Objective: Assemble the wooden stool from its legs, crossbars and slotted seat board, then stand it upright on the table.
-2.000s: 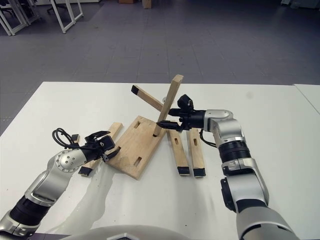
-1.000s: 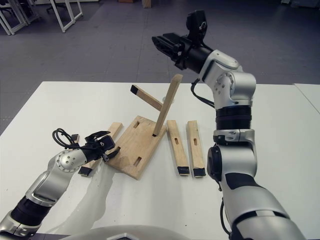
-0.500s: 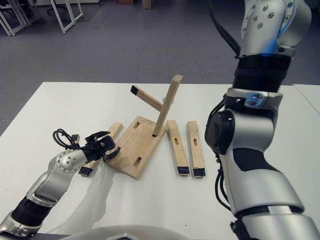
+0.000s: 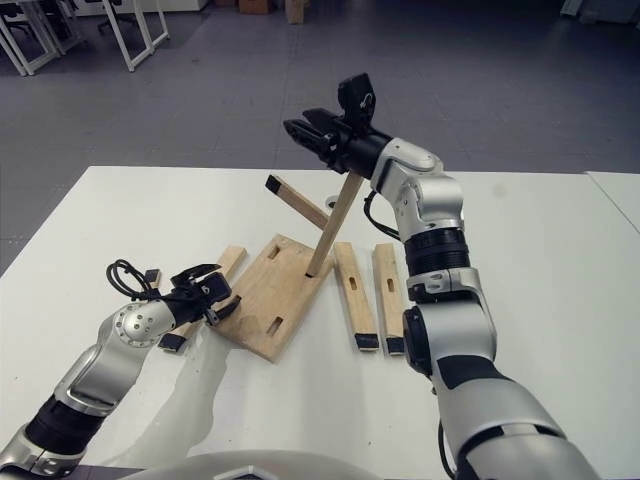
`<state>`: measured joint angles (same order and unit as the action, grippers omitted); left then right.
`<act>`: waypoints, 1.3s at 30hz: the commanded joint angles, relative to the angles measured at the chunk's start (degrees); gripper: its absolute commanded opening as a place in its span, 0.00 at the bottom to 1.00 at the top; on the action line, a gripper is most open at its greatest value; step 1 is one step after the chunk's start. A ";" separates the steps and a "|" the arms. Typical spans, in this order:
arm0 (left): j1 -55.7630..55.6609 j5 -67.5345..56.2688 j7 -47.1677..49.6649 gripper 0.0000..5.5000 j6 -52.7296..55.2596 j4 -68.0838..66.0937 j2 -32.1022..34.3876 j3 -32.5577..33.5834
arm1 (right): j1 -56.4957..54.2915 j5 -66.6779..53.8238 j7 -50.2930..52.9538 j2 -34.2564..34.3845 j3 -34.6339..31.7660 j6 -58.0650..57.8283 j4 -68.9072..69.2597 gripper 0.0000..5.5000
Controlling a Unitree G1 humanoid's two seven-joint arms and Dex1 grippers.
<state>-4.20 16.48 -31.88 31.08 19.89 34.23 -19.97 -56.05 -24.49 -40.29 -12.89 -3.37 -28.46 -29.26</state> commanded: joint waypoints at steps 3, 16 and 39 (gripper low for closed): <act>1.56 0.58 -0.78 0.73 1.17 -1.00 -0.16 -1.06 | -11.46 -13.18 10.18 0.81 -12.41 -7.09 16.27 0.44; -4.86 3.29 10.48 0.73 18.35 -4.60 -14.03 0.70 | 2.34 -1.26 19.04 -16.51 -13.67 -5.31 14.87 0.44; -7.10 -10.32 28.48 0.73 0.43 14.83 -28.66 28.04 | 68.27 6.28 23.83 -11.30 -3.12 -10.65 57.99 0.67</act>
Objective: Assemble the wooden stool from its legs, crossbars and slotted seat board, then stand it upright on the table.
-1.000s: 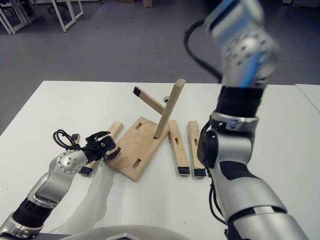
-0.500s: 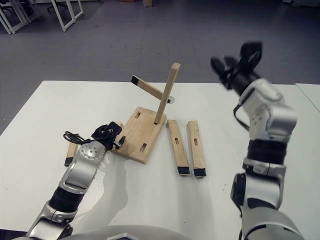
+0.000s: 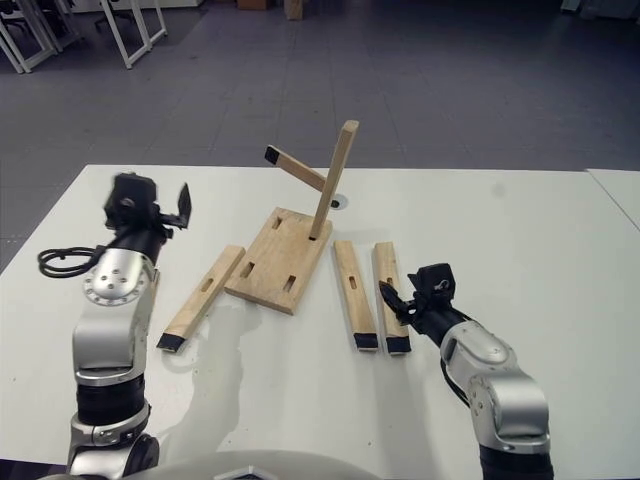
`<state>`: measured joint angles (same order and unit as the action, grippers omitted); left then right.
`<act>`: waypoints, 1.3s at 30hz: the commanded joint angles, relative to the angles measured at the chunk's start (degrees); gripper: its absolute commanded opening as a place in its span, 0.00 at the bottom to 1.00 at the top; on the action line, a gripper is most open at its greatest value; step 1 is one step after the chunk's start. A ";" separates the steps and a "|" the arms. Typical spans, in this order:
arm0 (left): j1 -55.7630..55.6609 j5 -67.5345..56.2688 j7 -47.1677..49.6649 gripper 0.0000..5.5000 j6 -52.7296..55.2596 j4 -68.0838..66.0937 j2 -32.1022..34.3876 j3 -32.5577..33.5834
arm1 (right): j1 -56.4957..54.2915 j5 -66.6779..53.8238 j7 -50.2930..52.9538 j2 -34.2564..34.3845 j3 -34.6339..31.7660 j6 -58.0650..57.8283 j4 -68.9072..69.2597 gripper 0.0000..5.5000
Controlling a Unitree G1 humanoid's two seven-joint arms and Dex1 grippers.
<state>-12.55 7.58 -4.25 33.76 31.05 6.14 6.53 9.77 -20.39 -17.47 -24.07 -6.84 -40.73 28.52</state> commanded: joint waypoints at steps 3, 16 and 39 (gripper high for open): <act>1.35 -1.47 1.03 0.73 -3.37 6.46 0.38 1.60 | 3.88 4.44 1.65 -0.20 0.58 2.89 -1.23 0.67; 1.74 -1.51 1.33 0.73 -3.55 6.27 1.42 -1.55 | 10.33 9.56 3.54 0.26 4.41 -0.63 -1.40 0.67; -4.78 -21.81 -1.85 0.73 4.75 -0.04 -6.27 4.60 | -30.59 -5.63 5.00 5.41 -9.56 0.51 -9.96 0.38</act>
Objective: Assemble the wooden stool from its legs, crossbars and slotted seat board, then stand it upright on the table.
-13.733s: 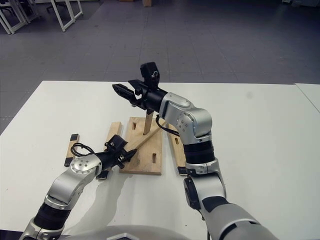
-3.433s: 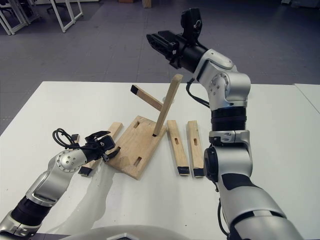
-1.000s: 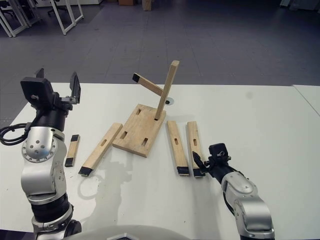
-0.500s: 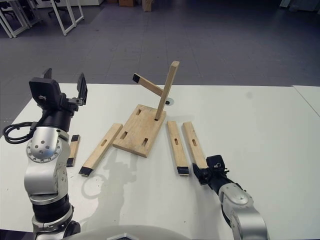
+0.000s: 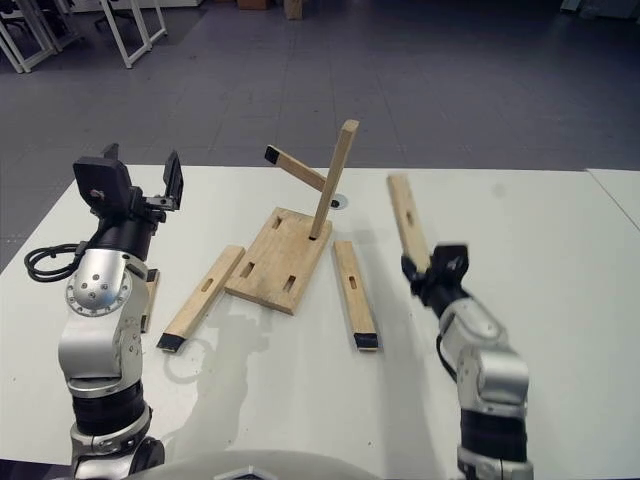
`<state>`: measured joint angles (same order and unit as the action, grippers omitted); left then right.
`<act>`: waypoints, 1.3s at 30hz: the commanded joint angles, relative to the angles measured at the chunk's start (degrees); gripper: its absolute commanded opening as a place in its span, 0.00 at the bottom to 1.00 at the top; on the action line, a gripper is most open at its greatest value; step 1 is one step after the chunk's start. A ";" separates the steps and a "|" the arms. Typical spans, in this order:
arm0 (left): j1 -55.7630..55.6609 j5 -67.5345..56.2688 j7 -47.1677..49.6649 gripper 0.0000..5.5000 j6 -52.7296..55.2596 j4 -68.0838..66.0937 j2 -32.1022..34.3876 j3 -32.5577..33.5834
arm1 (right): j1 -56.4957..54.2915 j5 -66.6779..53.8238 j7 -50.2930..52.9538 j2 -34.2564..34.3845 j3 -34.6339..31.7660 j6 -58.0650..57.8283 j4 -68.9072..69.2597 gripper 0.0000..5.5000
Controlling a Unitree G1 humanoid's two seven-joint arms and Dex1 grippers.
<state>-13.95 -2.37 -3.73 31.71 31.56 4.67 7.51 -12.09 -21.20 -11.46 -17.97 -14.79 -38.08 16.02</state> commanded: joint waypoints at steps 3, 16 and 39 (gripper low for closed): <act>-6.21 -26.17 -4.39 0.76 15.12 1.35 -6.80 6.99 | -14.96 -10.11 -3.01 -1.31 -2.48 -4.04 3.49 0.38; -11.23 -71.51 -0.03 1.00 26.76 0.32 -1.36 10.52 | -22.37 -38.06 -26.06 -5.96 0.23 -21.04 -4.58 0.38; -5.73 -89.28 -0.89 0.94 18.53 -2.10 10.08 1.58 | -19.62 -47.97 -40.93 -9.04 5.86 -28.44 -6.79 0.38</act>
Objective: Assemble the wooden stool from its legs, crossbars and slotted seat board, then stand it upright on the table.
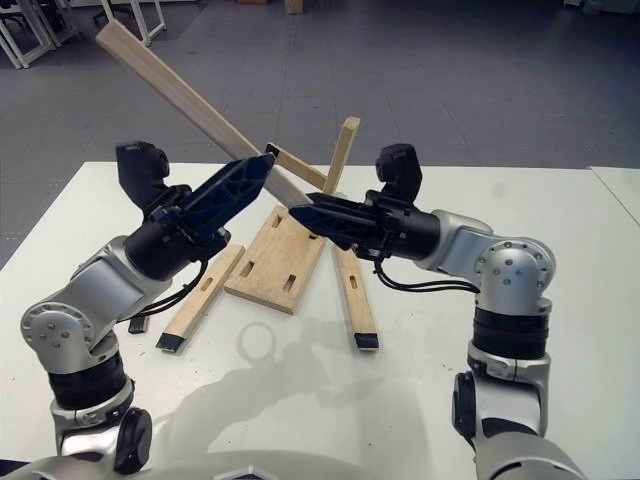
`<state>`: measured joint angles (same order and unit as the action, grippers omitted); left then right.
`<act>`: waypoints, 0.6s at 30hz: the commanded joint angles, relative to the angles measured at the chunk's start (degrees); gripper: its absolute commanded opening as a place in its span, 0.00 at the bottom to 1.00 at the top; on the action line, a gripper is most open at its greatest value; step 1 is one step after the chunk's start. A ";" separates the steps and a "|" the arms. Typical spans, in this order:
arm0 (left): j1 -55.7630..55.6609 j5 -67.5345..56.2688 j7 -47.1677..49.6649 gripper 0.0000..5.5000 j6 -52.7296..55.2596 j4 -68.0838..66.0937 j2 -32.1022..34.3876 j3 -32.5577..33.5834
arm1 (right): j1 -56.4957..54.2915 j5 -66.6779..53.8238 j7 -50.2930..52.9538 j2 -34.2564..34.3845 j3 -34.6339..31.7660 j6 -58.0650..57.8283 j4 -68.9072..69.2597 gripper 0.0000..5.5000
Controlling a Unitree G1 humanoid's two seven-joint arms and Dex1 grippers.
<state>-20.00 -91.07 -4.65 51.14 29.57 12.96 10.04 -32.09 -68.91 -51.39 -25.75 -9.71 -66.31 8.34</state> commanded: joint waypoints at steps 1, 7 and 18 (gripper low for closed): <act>0.28 -0.84 0.07 0.90 -1.28 -0.26 2.26 -0.98 | 0.48 0.08 -1.54 -1.61 1.13 -0.07 1.01 0.38; 0.73 -1.34 -0.85 0.75 -2.91 -0.82 4.66 -1.43 | 0.90 0.71 -2.65 -2.36 2.08 0.73 0.92 0.38; 3.20 -0.57 -6.40 0.43 -2.97 -0.52 9.24 -3.11 | 2.40 0.96 -3.85 -2.91 3.14 0.53 2.72 0.38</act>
<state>-17.31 -91.91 -10.45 48.64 28.78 21.85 7.55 -30.02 -67.77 -54.75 -27.78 -6.97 -66.05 9.72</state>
